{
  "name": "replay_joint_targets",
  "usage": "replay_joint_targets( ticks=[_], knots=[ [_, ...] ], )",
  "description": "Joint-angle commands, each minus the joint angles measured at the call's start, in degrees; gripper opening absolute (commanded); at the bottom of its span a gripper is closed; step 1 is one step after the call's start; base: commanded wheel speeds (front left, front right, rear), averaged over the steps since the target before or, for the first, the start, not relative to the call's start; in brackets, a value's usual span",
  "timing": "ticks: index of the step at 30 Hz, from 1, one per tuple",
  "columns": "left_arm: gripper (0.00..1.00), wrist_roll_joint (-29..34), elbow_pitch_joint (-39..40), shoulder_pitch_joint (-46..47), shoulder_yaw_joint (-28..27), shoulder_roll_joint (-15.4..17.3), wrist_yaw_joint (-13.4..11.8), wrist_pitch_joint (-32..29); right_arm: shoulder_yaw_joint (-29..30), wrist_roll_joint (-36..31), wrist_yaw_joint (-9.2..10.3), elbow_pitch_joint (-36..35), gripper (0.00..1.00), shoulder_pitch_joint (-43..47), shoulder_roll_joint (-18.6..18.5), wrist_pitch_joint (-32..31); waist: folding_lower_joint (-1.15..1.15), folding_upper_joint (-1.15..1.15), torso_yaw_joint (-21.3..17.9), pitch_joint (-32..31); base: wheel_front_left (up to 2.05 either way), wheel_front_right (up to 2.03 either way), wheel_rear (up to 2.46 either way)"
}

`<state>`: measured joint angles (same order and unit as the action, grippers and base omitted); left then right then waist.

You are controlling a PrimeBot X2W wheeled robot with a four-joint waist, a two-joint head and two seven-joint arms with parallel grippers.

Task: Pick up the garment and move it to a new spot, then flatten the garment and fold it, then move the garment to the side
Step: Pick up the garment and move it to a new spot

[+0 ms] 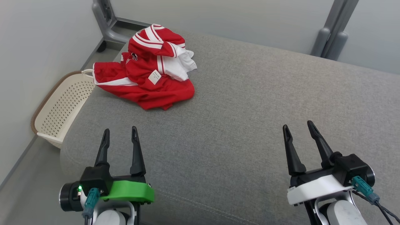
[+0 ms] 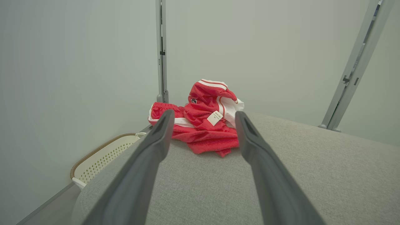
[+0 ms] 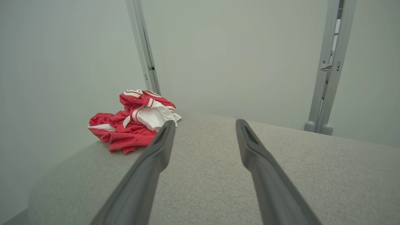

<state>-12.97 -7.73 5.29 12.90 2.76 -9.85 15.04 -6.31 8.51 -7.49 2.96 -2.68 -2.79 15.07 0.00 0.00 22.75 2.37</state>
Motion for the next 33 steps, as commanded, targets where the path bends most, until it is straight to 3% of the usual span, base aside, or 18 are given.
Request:
replay_joint_targets(
  ticks=[1,18,26,33],
  knots=[
    [1.00,-0.14,-0.16,-0.35,0.09,0.22,0.28,0.14,0.09,-0.07,0.00,-0.08,1.00,0.30,-0.20,0.23,0.00,0.00,1.31,-0.15,0.00,0.00,0.00],
    [1.00,-3.62,0.76,1.85,-0.94,0.22,-0.06,0.14,0.26,-3.07,0.00,0.82,1.00,-1.66,-0.21,0.23,0.00,0.00,0.80,4.54,0.00,0.00,0.00],
    [1.00,-10.28,1.78,7.97,-2.41,0.22,0.06,0.14,0.42,-6.12,0.00,0.56,1.00,-5.51,-0.23,0.23,0.00,0.00,-1.40,12.80,0.00,0.00,0.00],
    [1.00,-12.85,0.00,18.75,-5.24,0.23,2.29,0.14,-0.92,-7.47,0.00,0.81,1.00,-9.46,-1.31,0.23,0.00,0.00,-3.28,20.19,0.00,0.00,0.00]
  ],
)
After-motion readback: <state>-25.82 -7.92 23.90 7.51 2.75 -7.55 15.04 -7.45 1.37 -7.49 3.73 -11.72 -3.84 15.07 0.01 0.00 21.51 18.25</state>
